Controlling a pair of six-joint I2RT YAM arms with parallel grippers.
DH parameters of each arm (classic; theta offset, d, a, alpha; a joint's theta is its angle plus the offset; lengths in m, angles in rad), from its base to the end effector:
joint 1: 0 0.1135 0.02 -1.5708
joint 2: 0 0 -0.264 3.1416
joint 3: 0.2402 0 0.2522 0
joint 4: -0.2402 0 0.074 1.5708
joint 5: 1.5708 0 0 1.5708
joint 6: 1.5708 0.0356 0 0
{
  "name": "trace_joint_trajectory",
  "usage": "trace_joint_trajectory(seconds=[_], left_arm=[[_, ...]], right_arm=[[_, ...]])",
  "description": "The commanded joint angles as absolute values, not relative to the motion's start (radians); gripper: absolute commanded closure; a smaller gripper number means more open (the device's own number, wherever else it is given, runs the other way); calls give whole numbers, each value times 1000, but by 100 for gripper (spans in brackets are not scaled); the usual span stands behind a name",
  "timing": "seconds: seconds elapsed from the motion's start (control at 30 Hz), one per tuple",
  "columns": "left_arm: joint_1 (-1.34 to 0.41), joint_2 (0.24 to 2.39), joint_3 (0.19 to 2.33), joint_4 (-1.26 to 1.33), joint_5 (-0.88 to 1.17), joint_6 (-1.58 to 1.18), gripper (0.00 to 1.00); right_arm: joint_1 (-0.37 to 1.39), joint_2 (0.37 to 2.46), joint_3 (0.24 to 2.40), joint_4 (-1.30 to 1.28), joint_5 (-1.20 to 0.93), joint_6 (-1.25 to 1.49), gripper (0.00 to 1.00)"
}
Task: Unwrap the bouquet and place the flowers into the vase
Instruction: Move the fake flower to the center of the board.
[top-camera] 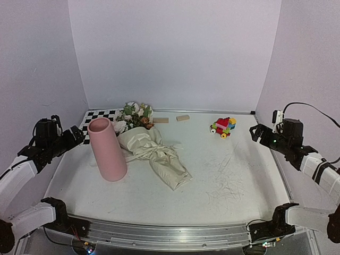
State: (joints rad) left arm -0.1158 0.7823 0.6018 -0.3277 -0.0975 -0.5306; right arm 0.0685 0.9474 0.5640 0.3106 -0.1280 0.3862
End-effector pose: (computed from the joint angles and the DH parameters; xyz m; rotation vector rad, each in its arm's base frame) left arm 0.1793 -0.0174 0.2614 -0.4887 2.0317 -0.2932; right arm 0.2237 0.0199 0.2839 0.1649 1.6542 0.4514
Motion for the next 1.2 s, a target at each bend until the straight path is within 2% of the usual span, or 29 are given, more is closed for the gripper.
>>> trace_joint_trajectory(seconds=[0.0,0.1,0.23,0.47,0.67,0.97,1.17], left_arm=[[-112,705,642,-345,-98,-602,0],[-112,644,675,-372,-105,-645,0],[-113,620,758,-375,1,-625,1],[-113,750,951,-417,286,-581,1],[-113,820,1080,-492,377,-587,1],[-113,775,1090,-508,572,-613,1],[-113,714,1127,-613,498,-590,1]], right_arm=[[71,1025,640,274,-267,400,2],[71,1038,636,293,-331,400,2],[76,1067,638,299,-382,390,2],[145,1121,655,275,-374,364,2],[261,1145,679,249,-287,352,2],[458,1238,728,248,-257,344,2],[560,1334,768,273,-251,336,11]])
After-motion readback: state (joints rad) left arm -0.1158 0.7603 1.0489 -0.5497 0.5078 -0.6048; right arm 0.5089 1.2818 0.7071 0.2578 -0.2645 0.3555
